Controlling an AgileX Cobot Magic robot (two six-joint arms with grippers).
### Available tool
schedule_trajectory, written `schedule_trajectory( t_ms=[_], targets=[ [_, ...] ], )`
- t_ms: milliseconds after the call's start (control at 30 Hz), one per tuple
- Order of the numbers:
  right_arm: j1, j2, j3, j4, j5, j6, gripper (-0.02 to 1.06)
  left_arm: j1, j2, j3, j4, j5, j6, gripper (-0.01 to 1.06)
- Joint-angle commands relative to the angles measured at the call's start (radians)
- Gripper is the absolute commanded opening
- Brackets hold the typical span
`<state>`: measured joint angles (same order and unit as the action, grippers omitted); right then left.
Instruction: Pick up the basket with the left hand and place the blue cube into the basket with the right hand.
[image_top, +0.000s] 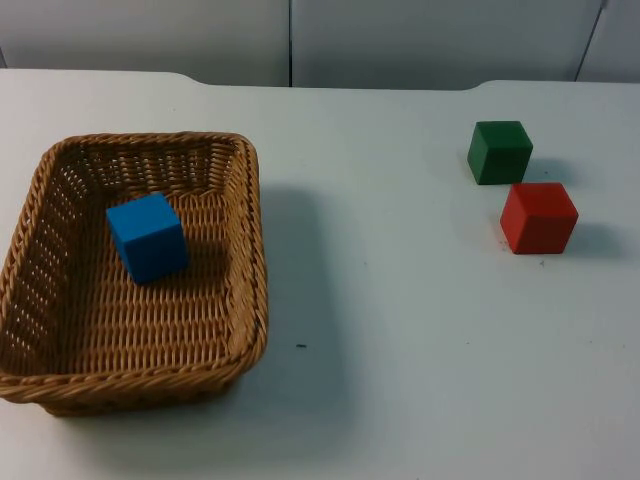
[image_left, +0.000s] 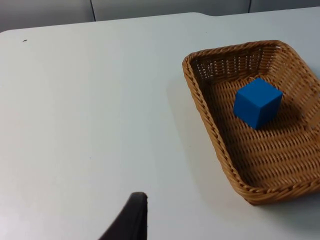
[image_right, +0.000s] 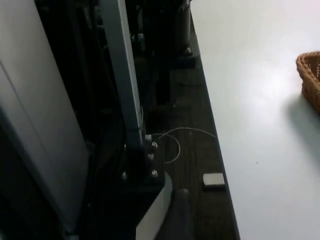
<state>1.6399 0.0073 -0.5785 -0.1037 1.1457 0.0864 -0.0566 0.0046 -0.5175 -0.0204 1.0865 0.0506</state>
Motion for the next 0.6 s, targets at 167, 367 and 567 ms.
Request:
schedule_trajectory(
  t_ms=[167,367,567],
  targets=[
    [0.008,-0.007,0.029,0.003,0.041,0.016,0.7,0.002,-0.005,0.003,0.001,-0.009,-0.008,1.05],
    [0.008,-0.007,0.045,0.003,-0.031,0.044,0.7,0.002,-0.005,0.003,0.001,-0.009,-0.008,1.05],
    [0.008,-0.007,0.067,-0.007,-0.063,0.07,0.7,0.002,-0.005,0.003,0.001,-0.009,-0.008,1.05]
  ],
)
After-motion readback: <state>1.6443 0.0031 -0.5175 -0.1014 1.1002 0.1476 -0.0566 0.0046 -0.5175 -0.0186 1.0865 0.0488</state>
